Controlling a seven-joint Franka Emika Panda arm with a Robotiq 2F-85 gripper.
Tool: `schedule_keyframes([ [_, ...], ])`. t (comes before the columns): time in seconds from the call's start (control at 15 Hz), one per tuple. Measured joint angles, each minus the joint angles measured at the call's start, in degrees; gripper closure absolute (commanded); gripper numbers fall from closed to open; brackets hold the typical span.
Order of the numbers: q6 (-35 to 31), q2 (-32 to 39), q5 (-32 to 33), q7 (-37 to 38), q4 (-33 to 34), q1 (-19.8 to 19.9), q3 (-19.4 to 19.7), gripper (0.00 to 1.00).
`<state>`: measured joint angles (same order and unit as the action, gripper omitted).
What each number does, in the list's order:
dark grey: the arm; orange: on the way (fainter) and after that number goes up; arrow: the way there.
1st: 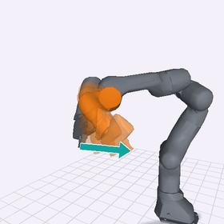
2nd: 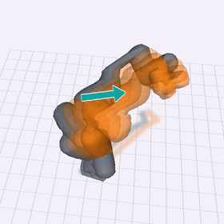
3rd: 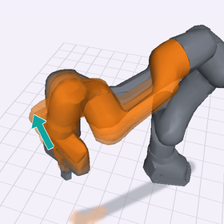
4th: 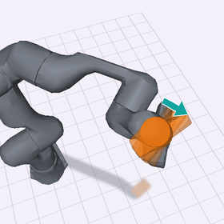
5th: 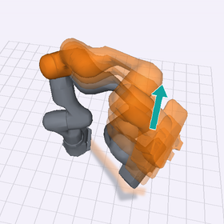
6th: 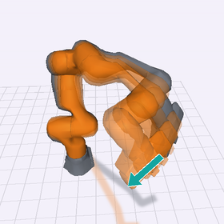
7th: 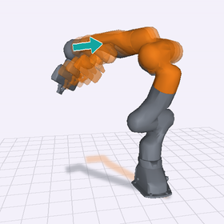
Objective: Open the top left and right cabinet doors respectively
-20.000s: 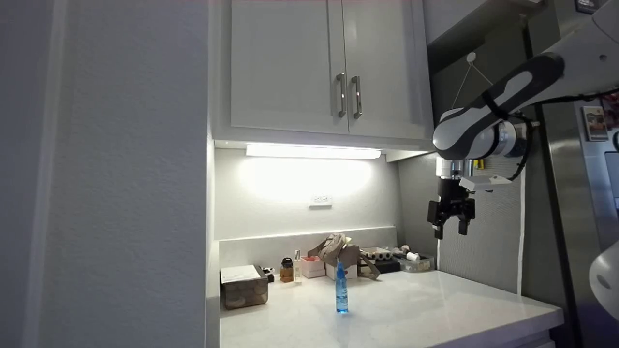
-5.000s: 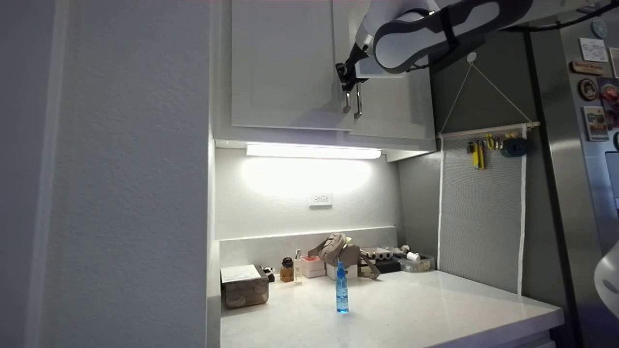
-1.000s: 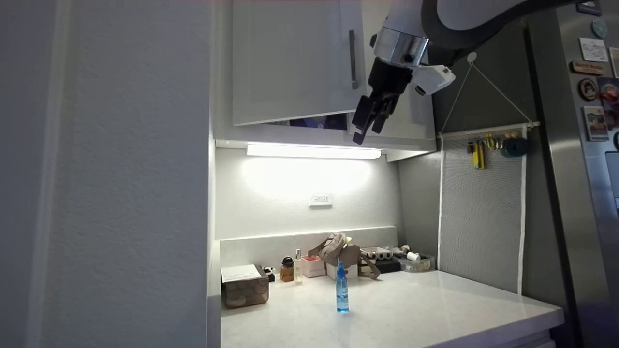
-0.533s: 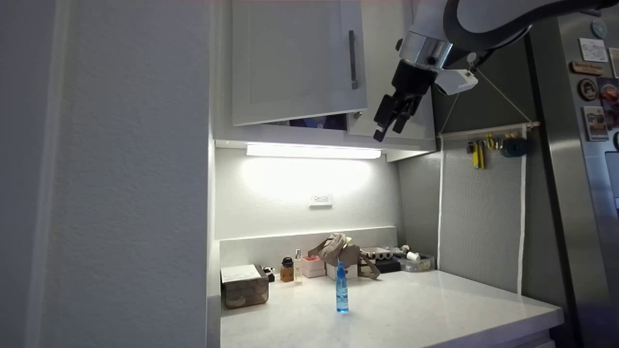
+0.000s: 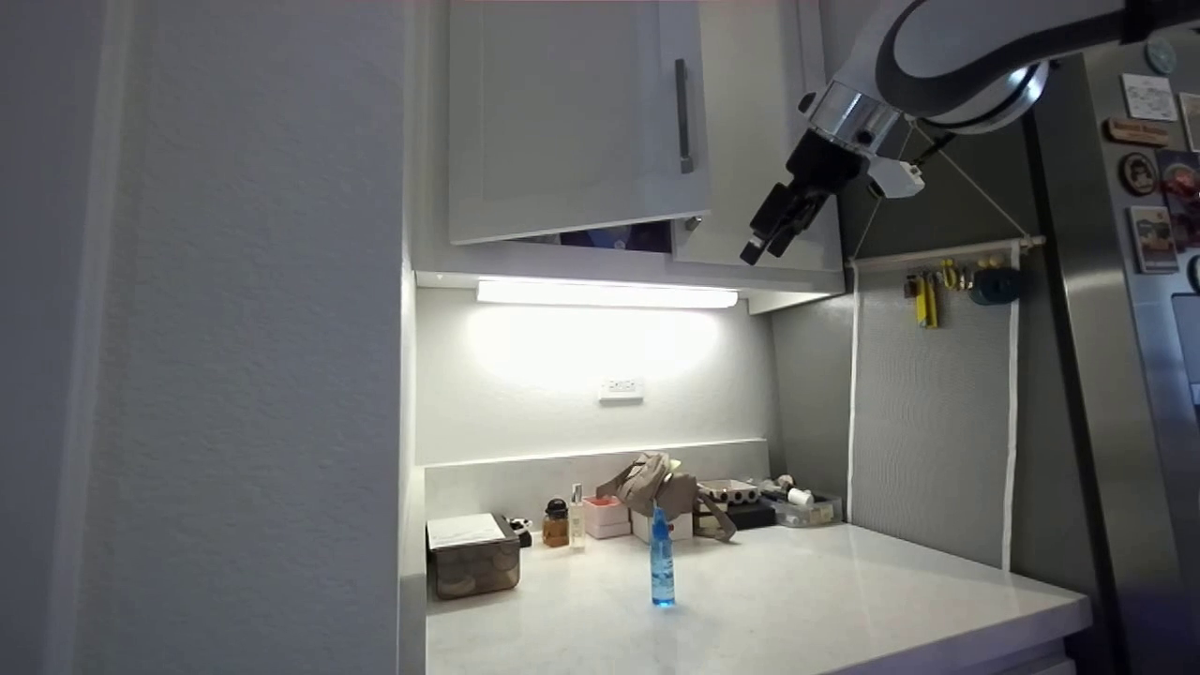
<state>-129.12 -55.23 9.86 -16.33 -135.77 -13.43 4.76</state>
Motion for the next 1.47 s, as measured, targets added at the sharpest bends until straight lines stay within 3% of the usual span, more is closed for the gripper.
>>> schedule_keyframes([
  [0.27, -0.97, 6.94, -5.19, -11.39, 3.89, -4.20, 7.17, 0.00],
  [0.47, -0.66, 10.44, -8.08, -17.93, 6.93, -6.40, 9.94, 0.00],
  [0.93, 6.18, 12.25, -10.48, -26.87, 11.65, -6.76, 10.04, 0.00],
  [1.47, 20.05, 12.23, -15.53, -34.49, 16.95, -6.53, 10.32, 0.00],
])
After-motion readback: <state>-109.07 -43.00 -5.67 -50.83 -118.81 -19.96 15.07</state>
